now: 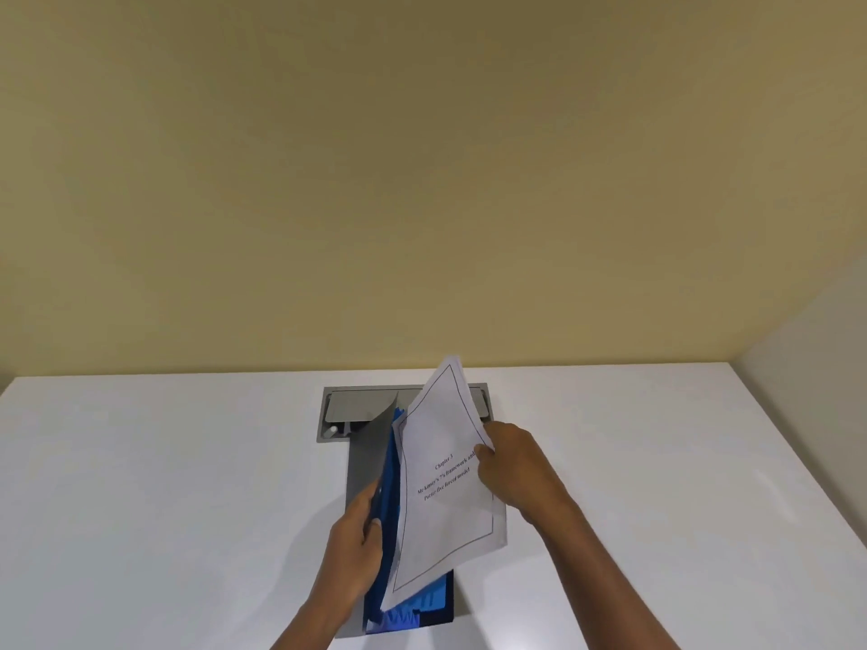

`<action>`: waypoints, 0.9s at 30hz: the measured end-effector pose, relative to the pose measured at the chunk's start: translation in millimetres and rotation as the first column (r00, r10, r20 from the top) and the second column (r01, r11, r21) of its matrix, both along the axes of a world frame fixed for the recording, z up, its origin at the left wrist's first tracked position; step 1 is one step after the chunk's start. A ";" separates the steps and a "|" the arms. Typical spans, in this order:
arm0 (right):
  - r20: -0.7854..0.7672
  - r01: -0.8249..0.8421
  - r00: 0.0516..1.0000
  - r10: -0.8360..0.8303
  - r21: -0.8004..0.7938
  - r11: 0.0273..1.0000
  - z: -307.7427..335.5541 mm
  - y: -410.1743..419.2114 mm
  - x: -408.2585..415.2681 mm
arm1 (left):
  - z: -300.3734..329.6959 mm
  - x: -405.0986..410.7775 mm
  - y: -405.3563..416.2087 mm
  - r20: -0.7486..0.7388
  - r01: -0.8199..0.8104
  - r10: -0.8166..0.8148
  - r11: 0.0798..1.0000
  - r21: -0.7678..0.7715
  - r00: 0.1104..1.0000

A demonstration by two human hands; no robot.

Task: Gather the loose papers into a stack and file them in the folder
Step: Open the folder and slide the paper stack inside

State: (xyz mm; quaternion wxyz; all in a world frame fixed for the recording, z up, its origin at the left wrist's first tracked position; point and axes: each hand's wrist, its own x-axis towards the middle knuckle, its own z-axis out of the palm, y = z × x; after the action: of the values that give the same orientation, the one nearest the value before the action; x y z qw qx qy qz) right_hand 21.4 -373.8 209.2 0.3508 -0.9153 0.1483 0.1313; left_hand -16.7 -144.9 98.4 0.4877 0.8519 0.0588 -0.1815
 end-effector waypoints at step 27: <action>0.080 -0.013 0.997 0.023 -0.122 0.992 -101.8 103.1 -33.9 | 16.6 -15.3 -10.1 0.011 -0.079 0.081 0.988 -0.130 0.997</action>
State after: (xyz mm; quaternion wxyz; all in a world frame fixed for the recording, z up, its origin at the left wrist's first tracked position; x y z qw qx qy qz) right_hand -12.5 -270.7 107.4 0.2991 -0.9407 0.1335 0.0878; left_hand -32.0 -155.0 115.1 0.5493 0.8168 0.0769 -0.1586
